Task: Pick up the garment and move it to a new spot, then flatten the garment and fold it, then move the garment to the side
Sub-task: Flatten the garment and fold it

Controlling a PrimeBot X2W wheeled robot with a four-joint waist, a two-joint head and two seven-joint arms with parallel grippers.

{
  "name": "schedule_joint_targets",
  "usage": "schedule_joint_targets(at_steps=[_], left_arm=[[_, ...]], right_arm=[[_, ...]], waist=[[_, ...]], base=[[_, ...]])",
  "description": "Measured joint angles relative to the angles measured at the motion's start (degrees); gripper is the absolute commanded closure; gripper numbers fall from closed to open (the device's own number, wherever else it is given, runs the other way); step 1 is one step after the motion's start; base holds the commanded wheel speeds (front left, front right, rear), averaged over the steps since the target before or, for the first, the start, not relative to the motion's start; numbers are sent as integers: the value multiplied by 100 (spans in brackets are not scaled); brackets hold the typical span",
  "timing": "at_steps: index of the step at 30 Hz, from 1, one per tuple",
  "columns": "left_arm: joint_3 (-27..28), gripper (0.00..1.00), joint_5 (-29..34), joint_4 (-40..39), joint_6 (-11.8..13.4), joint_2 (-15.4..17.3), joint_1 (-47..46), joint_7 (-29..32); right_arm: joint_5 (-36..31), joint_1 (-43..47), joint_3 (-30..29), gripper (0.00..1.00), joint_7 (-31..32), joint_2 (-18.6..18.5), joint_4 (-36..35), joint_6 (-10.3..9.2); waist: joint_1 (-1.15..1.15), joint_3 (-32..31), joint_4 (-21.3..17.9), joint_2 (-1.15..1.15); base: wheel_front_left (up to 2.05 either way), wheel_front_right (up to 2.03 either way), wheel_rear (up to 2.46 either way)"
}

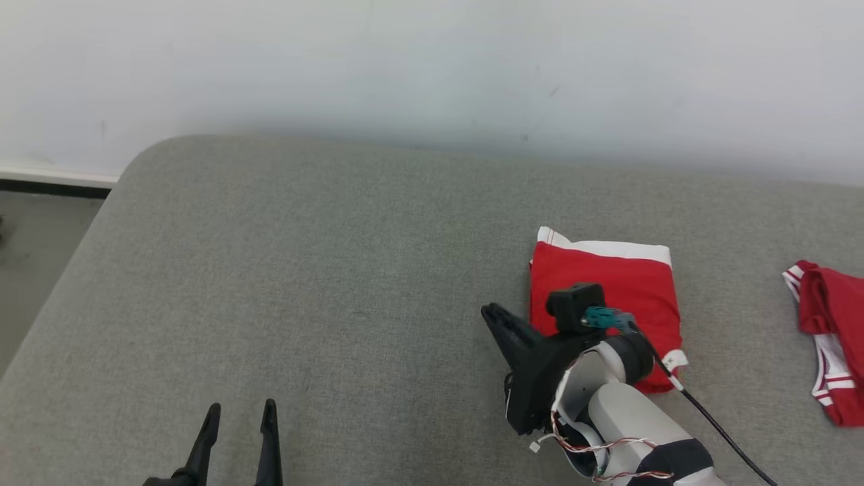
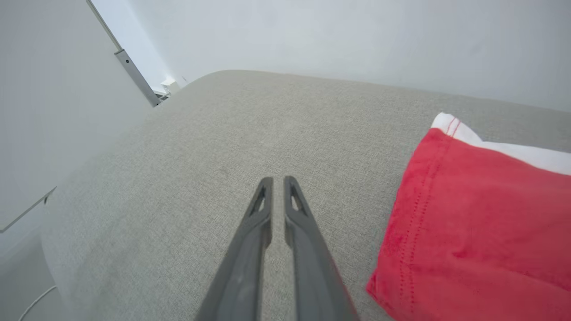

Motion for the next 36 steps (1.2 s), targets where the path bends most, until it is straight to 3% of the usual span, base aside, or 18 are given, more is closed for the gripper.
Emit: schedule_joint_targets(at_steps=[1, 2, 12, 18, 25, 36], left_arm=[[21, 0, 0, 5, 20, 0, 10, 0], [38, 0, 0, 5, 22, 1, 12, 0], [223, 0, 32, 11, 67, 0, -67, 0], [349, 0, 48, 132, 60, 0, -248, 0], [452, 0, 38, 300, 69, 0, -327, 0], [563, 0, 138, 519, 71, 0, -222, 0]], right_arm=[[8, 34, -86, 51, -107, 1, -57, 0], [8, 85, -207, 0, -208, 2, -91, 0], [-615, 809, -1131, 0, -1071, -346, -937, 0], [-804, 1359, -1518, 0, -1195, -578, -1308, 0], [-889, 1798, -1546, 0, -1189, -712, -1496, 0], [-894, 2129, -1769, 0, -1269, -620, -1499, 0]], waist=[[0, -38, -28, 0], [0, -79, -60, 0], [0, -355, -585, 0], [0, -465, -938, 0], [0, -570, -1270, 0], [0, -643, -1508, 0]], base=[[0, 0, 0], [0, 0, 0], [0, 0, 0], [0, 0, 0], [0, 0, 0], [0, 0, 0]])
